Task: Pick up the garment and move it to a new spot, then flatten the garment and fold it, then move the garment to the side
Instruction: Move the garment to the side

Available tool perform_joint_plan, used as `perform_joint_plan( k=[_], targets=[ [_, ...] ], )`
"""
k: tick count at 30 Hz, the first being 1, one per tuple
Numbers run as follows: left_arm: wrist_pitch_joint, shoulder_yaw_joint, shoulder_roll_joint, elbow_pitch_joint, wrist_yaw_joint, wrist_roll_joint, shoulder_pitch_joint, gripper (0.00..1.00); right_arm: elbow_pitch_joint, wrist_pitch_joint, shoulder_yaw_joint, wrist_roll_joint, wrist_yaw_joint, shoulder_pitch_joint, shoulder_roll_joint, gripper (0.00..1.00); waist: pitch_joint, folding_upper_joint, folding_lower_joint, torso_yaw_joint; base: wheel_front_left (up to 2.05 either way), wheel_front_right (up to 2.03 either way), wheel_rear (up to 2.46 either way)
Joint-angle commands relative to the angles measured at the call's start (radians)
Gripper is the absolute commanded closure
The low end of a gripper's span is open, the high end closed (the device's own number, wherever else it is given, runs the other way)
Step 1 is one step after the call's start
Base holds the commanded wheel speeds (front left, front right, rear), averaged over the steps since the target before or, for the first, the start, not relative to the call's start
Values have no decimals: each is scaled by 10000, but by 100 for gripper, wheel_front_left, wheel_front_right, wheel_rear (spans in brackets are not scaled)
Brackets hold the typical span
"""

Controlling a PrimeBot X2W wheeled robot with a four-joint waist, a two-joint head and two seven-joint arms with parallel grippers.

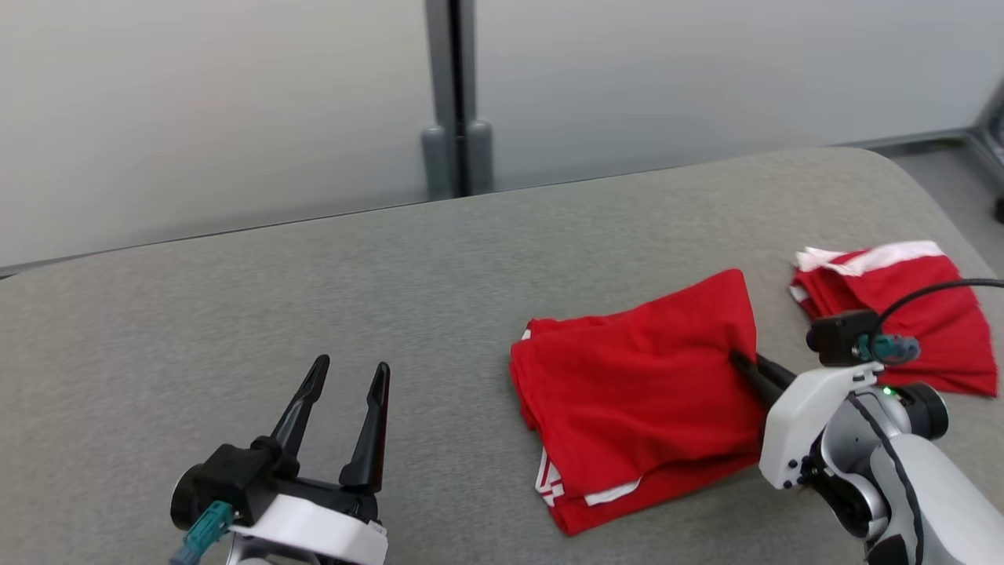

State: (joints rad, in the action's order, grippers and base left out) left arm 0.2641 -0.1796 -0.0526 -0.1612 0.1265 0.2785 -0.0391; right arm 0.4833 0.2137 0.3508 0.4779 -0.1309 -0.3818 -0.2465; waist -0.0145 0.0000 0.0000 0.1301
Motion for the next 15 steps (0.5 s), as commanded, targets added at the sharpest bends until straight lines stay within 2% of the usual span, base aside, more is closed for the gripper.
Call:
perform_joint_plan(
  k=[1, 8, 15],
  targets=[
    [-7, -32, -34, 21, 19, -5, -247, 0, -119, -72, 44, 49, 0, -207, -96, 100, -237, 0, 0, 668, 0, 0, 0],
    [-7, -180, -33, -36, 13, -133, -637, 0, -296, -273, 239, 181, 0, -1022, -425, 100, -685, 0, 0, 1624, 0, 0, 0],
    [-10, -424, -201, -216, 30, -222, -1123, 0, -27, -269, 653, 251, 0, -2035, -1121, 100, -1329, 0, 0, 2054, 0, 0, 0]
  ],
)
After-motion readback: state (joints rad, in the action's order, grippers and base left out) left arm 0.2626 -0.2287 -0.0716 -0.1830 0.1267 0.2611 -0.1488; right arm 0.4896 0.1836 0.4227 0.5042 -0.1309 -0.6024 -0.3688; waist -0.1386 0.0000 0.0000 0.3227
